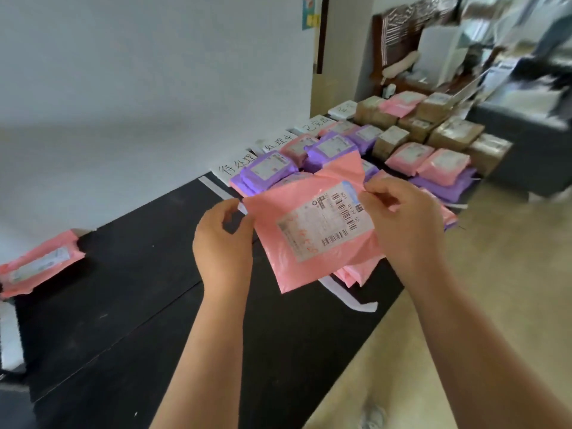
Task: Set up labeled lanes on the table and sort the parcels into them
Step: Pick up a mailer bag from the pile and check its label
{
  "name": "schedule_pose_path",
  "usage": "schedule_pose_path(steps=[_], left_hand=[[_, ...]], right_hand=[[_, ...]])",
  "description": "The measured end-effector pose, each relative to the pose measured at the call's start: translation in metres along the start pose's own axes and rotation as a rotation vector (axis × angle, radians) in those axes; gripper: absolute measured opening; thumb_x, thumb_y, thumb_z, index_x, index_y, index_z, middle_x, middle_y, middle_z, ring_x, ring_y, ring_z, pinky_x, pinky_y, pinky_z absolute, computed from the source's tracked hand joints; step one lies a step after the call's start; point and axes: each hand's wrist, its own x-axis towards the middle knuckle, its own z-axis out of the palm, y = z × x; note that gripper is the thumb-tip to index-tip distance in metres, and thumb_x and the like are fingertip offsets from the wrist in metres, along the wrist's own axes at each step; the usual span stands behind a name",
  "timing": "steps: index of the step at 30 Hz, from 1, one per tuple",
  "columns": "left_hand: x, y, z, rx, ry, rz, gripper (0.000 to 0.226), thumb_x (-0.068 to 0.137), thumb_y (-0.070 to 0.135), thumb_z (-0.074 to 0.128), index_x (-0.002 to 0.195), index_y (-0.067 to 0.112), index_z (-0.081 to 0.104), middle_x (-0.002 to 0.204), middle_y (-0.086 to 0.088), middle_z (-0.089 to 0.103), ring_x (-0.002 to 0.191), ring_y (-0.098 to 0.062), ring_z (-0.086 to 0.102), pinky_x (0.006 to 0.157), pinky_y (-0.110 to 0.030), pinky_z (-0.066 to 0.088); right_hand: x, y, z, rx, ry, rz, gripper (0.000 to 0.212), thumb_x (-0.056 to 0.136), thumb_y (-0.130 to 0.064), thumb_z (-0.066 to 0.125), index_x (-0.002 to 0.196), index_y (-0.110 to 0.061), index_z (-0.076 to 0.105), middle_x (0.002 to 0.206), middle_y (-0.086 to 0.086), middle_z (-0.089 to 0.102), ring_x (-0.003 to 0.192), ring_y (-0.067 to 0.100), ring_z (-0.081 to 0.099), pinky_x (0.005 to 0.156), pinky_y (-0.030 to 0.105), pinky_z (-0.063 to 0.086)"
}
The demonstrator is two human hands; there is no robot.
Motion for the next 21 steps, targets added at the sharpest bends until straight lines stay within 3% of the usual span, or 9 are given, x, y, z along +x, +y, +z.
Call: schedule_pose_path(steps=[5,9,13,19,21], left_hand=[[-0.021,0.015,0.048,0.052,-0.216,-0.045,0.039,0.093,0.036,0.065,0.130,0.022,0.062,0.119,0.009,0.066,0.095,-0.004,0.055,0.077,-0.021,0.039],[-0.047,0.035,0.097,0.064,-0.299,-0.064,0.034,0.093,0.039,0.064,0.122,0.022,0.067,0.113,0.007,0.070,0.099,-0.012,0.063,0.080,-0.027,0.045],[-0.079,0.060,0.149,0.103,-0.311,-0.098,0.028,0.092,0.036,0.066,0.116,0.022,0.068,0.108,0.008,0.070,0.094,-0.014,0.064,0.081,-0.029,0.050],[-0.125,0.093,0.227,0.150,-0.346,-0.062,0.021,0.095,0.030,0.063,0.112,0.021,0.074,0.094,0.011,0.067,0.075,-0.003,0.055,0.063,-0.019,0.039],[-0.140,0.101,0.248,0.153,-0.366,-0.049,0.021,0.095,0.028,0.063,0.111,0.019,0.074,0.098,0.009,0.071,0.077,-0.005,0.058,0.063,-0.018,0.039]], right_hand=[[0.007,0.040,-0.044,0.038,0.078,0.156,0.016,0.094,-0.020,0.066,0.108,-0.019,0.072,0.089,-0.017,0.062,0.081,0.001,0.058,0.074,0.013,0.043],[0.017,0.079,-0.072,-0.017,0.096,0.153,0.014,0.092,-0.019,0.067,0.104,-0.018,0.074,0.093,-0.009,0.068,0.087,0.010,0.062,0.082,0.033,0.053],[0.033,0.130,-0.107,-0.037,0.057,0.234,0.011,0.091,-0.018,0.069,0.100,-0.018,0.076,0.089,-0.009,0.068,0.087,0.013,0.063,0.084,0.035,0.051],[0.049,0.218,-0.157,-0.035,0.020,0.330,0.012,0.089,-0.018,0.068,0.094,-0.025,0.076,0.086,-0.011,0.068,0.086,0.018,0.065,0.077,0.034,0.050],[0.055,0.242,-0.173,-0.036,0.020,0.352,0.013,0.090,-0.019,0.068,0.097,-0.024,0.077,0.088,-0.009,0.070,0.086,0.017,0.065,0.076,0.031,0.048]])
